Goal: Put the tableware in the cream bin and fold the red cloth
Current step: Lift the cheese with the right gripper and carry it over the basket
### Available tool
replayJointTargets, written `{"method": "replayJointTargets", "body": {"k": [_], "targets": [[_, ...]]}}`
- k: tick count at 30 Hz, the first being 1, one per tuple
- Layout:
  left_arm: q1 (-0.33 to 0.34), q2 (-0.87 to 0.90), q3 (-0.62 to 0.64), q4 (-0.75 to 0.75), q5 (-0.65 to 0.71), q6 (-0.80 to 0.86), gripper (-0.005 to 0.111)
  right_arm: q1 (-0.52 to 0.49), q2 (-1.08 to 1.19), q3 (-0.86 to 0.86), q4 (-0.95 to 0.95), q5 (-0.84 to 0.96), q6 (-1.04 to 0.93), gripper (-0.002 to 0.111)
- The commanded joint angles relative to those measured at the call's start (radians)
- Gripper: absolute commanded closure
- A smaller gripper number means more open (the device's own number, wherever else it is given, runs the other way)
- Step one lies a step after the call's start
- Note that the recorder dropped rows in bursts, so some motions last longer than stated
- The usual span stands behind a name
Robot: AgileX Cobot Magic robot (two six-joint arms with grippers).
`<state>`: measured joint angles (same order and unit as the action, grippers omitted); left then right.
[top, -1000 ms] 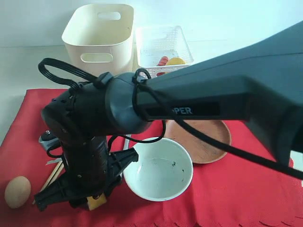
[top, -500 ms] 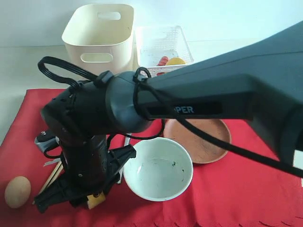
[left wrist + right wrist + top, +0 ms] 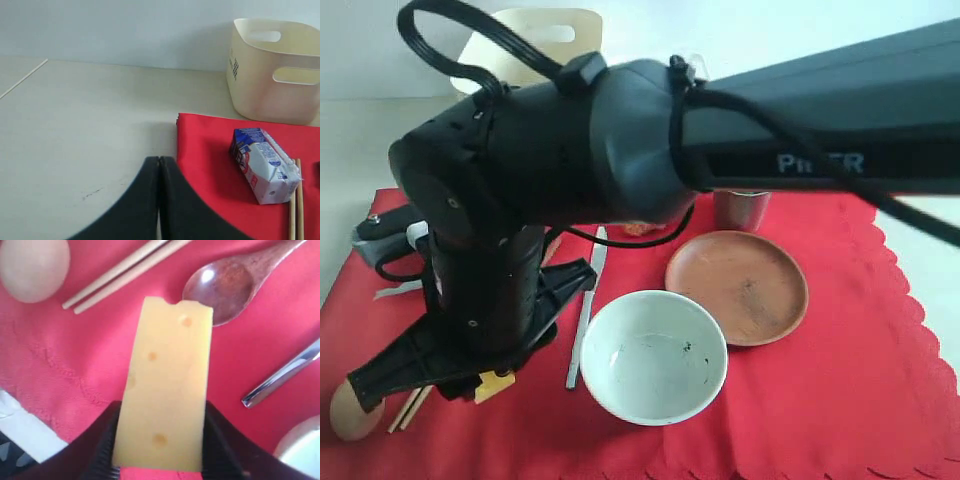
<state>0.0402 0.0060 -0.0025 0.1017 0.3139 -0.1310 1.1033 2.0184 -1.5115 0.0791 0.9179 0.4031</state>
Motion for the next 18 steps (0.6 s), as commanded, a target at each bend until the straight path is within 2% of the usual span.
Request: {"method": "replayJointTargets", "body": {"k": [1,9,18], "targets": [[0.0,-0.006,0.002,-0.001,-0.002,0.0,0.107,0.001,-0.063,0.003,-0.009,-0.004,-0.018,0.108],[0.0,-0.006,0.002,-0.001,-0.002,0.0,0.107,0.001,-0.188,0.003,-0.079,-0.004,-0.018,0.108],[0.0,-0.006,0.002,-0.001,-0.002,0.0,0.107,0.0,-0.263,-0.1,-0.214,0.022,-0.015,0.108]]}}
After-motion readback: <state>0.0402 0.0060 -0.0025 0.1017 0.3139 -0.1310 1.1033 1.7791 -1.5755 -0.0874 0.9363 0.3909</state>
